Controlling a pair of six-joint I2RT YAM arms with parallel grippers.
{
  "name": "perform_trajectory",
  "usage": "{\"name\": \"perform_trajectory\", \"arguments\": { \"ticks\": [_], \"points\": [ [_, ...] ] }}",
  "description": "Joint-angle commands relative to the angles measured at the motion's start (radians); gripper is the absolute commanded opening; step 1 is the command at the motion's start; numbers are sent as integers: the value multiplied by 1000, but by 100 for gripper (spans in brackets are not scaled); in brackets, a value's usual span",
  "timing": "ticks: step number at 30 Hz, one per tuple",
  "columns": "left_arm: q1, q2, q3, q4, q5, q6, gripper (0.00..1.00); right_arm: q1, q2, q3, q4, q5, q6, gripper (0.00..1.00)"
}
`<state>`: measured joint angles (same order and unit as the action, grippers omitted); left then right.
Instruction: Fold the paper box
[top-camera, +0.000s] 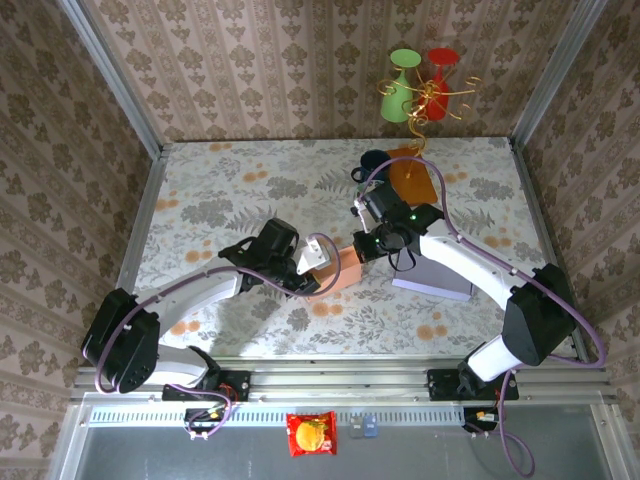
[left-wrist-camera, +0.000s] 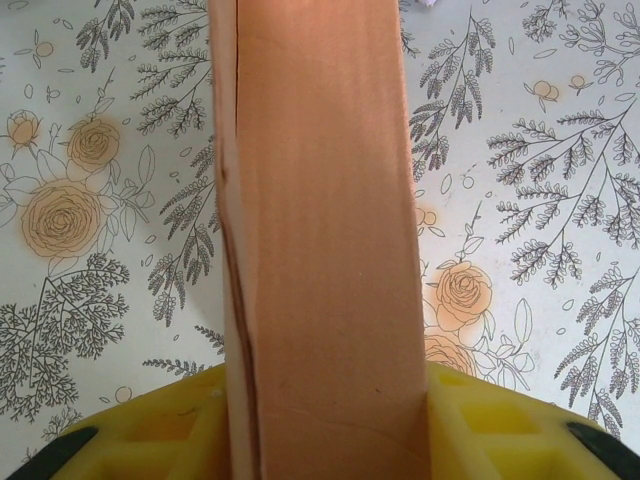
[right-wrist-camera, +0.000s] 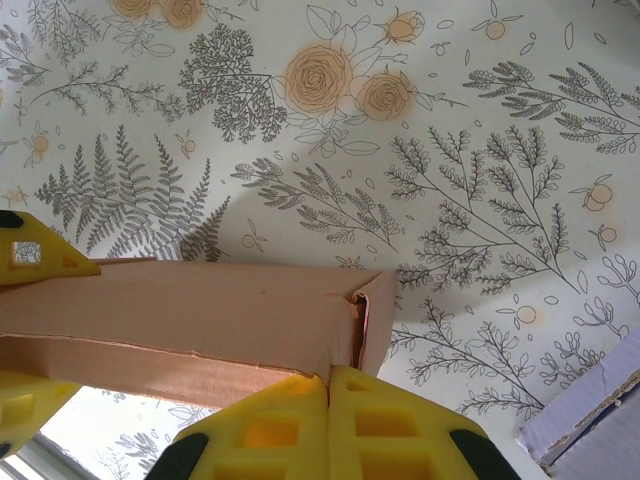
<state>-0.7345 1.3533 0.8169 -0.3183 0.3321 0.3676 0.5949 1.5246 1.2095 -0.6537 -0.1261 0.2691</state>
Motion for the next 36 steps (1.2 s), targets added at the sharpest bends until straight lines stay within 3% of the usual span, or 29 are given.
{"name": "perform_trajectory", "arguments": {
  "ticks": [1,9,19,22,29,36],
  "points": [
    [3,7,25,-14,-32,0,39,12,-28,-46,-5,32,-15,0],
    [7,8,18,7,-33,-34,41,60,-83,-156,146,91,-10,0],
    [13,-105,-58,100,-102,-195,64,93,-113,-193,190,205,80,0],
    [12,-157,-93,131,-135,-249,66,105,-112,-187,189,230,101,0],
    [17,-264,-112,114,-231,-354,63,130,-94,-166,184,256,134,0],
    [38,-398,-83,-74,-278,-563,45,138,-83,-143,164,264,154,0]
  ]
}}
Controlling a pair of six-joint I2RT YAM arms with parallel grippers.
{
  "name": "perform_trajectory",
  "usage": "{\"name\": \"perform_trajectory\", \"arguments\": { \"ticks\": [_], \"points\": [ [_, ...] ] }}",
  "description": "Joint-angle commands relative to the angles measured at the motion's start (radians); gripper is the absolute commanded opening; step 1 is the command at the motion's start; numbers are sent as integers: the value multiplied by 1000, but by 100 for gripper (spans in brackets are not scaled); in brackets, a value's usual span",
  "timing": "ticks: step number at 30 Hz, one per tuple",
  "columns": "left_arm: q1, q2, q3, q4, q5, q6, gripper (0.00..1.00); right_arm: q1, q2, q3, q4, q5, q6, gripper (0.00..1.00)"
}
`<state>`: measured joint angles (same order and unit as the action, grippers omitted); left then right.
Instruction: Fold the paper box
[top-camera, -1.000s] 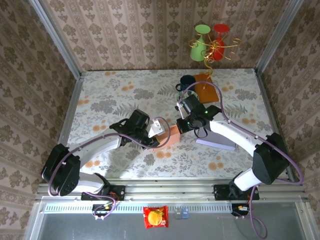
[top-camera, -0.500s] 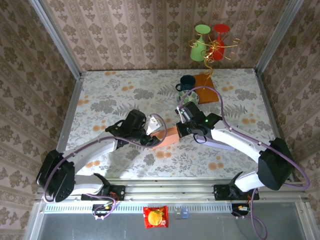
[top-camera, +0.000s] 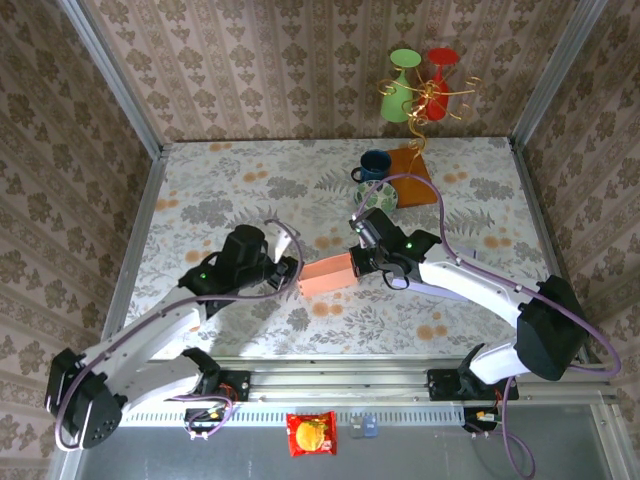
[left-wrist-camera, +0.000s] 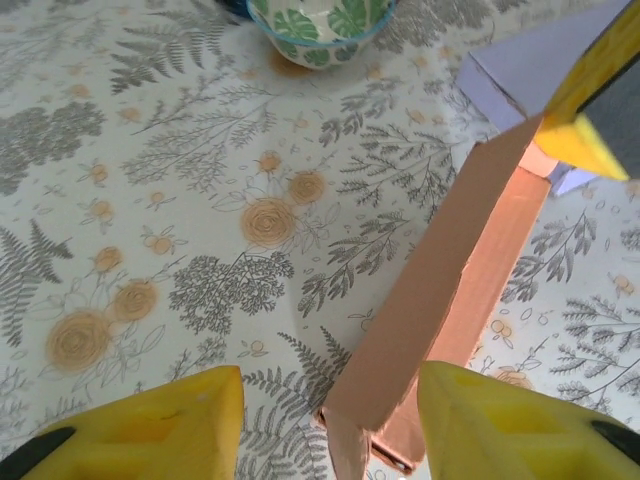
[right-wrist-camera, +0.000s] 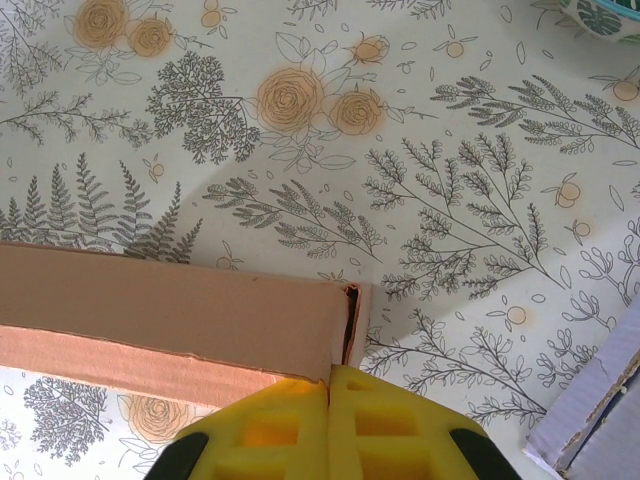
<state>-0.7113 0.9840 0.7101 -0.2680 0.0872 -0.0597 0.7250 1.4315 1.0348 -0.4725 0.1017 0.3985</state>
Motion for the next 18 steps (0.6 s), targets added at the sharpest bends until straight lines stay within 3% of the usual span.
{"name": "perform_trajectory", "arguments": {
  "ticks": [1,5,8,18],
  "points": [
    [33,-23,44,-186,-19,-183,43,8,17,38,-25,35,27,0],
    [100,41,107,-341,105,-248,35,9,31,55,-35,27,27,0],
    [104,81,132,-357,153,-243,37,10,35,57,-38,23,27,0],
    [62,133,153,-315,106,-165,47,9,39,61,-47,15,25,0]
  ]
}}
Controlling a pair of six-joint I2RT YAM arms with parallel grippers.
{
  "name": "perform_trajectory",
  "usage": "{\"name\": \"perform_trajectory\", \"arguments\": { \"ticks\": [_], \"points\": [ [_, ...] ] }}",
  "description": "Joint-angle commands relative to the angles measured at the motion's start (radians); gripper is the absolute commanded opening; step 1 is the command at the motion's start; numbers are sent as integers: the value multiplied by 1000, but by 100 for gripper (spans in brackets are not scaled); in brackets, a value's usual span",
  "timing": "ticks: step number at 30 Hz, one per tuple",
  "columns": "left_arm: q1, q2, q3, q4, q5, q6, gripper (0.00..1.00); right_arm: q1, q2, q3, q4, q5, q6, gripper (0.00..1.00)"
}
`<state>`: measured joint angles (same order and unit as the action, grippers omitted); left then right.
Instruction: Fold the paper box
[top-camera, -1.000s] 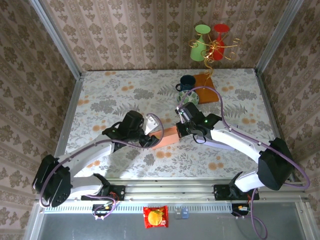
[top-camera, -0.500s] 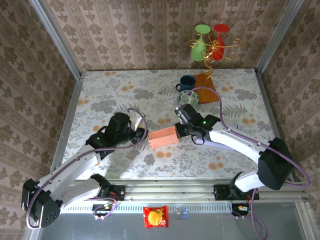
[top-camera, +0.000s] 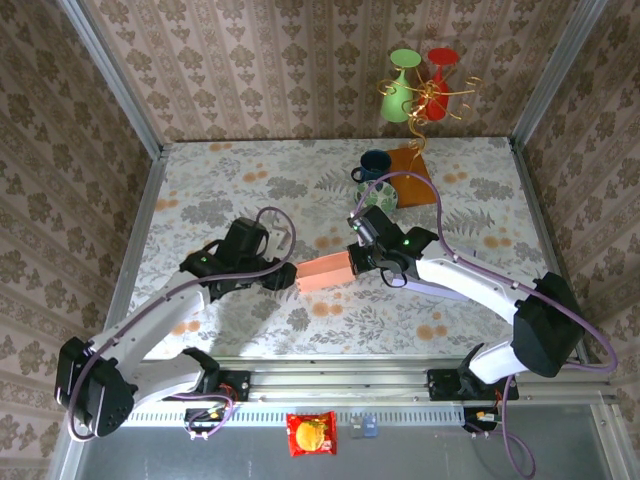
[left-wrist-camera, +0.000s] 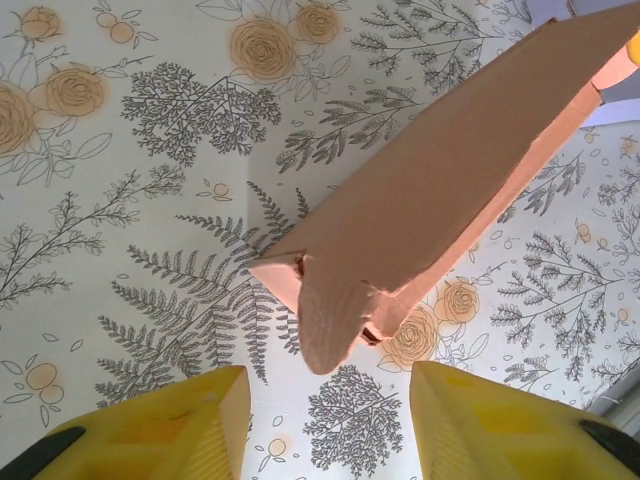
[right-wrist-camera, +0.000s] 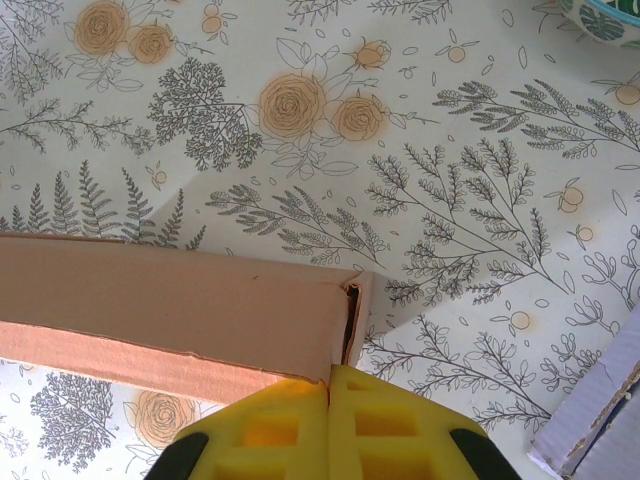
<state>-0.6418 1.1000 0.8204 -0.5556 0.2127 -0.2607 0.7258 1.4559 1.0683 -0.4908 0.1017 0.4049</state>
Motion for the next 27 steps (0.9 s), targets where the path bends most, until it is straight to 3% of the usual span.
{"name": "perform_trajectory", "arguments": {
  "ticks": [1,5,27],
  "points": [
    [-8,26,51,-33,-29,47,47,8,15,28,-29,15,20,0],
    [-8,66,80,-42,-43,79,46,9,17,28,-28,12,19,0],
    [-38,156,123,-24,-76,81,21,7,26,36,-27,9,20,0]
  ]
}}
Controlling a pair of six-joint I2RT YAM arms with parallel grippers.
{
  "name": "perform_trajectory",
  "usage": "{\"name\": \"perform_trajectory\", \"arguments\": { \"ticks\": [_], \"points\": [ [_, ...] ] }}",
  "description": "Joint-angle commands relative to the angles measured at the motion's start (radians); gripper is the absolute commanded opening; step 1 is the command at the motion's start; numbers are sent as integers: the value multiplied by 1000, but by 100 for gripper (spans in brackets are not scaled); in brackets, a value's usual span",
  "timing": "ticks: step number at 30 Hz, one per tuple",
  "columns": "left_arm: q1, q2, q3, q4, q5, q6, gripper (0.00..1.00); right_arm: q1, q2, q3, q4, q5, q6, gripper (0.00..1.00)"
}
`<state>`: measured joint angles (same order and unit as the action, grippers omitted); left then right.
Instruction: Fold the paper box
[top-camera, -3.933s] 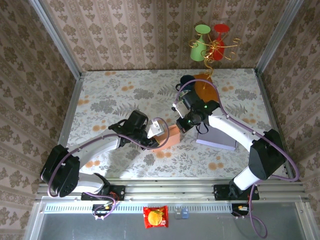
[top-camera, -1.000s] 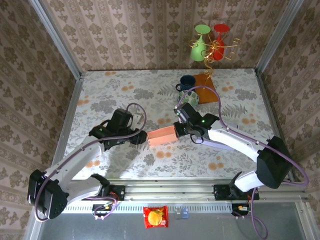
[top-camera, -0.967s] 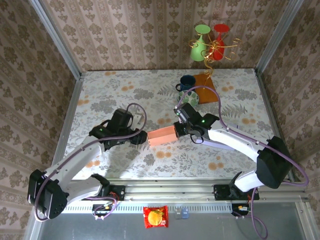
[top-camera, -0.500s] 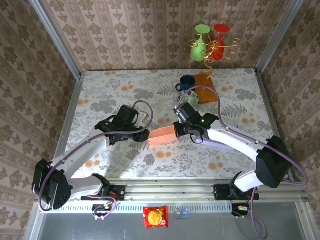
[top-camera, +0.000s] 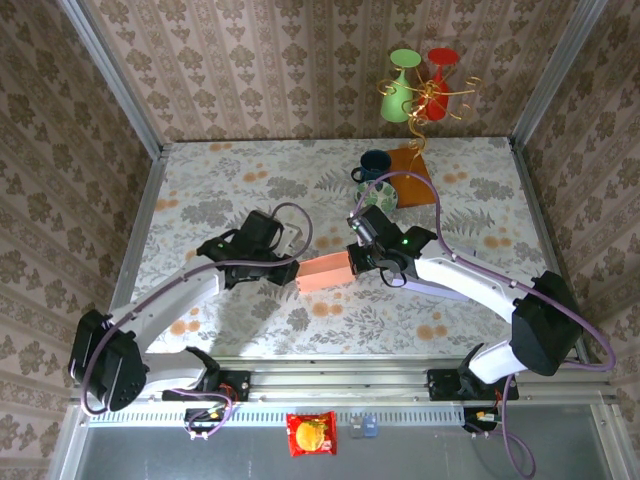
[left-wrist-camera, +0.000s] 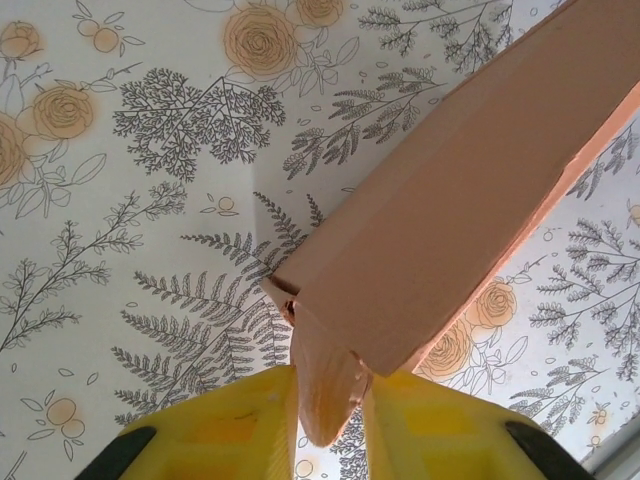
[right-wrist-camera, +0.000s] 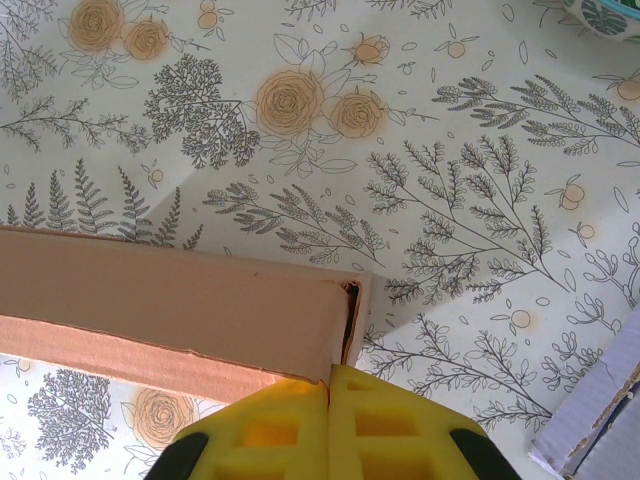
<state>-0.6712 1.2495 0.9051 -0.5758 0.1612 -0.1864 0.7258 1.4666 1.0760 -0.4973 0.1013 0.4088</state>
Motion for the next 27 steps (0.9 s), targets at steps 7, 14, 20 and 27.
{"name": "perform_trajectory", "arguments": {
  "ticks": [7,14,20,27],
  "points": [
    [-13,10,51,2,-41,-42,12,9,16,35,-27,11,20,0],
    [-40,11,38,10,-52,-139,8,9,20,50,-33,15,36,0],
    [-59,13,42,14,-108,-296,4,8,33,64,-35,7,59,0],
    [-74,23,39,34,-142,-484,4,9,32,64,-34,-6,84,0]
  ]
}}
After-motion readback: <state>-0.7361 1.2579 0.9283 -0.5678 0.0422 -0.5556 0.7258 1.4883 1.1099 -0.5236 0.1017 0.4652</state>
